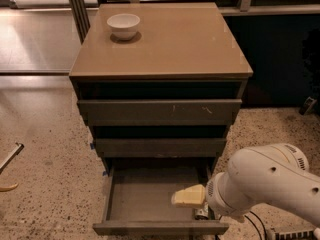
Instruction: Pick 7up can from bottom drawer and place on counter
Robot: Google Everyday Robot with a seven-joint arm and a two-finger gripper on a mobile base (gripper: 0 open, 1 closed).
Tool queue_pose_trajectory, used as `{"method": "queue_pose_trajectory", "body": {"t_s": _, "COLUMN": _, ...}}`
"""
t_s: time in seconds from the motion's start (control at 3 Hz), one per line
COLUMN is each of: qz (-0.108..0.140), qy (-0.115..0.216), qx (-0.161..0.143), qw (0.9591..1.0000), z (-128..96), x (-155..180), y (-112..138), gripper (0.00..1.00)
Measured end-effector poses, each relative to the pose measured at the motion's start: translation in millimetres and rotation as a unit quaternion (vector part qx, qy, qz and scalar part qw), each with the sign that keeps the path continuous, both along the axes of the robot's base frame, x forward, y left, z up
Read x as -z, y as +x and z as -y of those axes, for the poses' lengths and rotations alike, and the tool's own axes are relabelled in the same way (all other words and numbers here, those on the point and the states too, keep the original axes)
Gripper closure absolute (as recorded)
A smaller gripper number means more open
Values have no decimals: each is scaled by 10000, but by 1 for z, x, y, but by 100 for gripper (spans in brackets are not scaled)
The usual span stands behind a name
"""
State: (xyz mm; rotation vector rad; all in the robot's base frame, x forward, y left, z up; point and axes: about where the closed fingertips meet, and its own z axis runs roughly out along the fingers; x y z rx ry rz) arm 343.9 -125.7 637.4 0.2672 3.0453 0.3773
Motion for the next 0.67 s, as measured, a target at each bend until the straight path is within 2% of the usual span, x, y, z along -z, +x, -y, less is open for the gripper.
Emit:
{"method": "queue_pose_trajectory", "body": {"t_s": 0.33, "qz": 86, "qy": 156, "qx": -103, "qw": 9998, "z": -16, "x": 47, "y": 48, "gripper": 0}}
{"method": "queue_pose_trajectory", "body": {"t_s": 0.67, "qz": 69, "qy": 322, "qx": -377, "qw": 9987, "z": -33, "x": 99, "y": 96, "gripper": 0}}
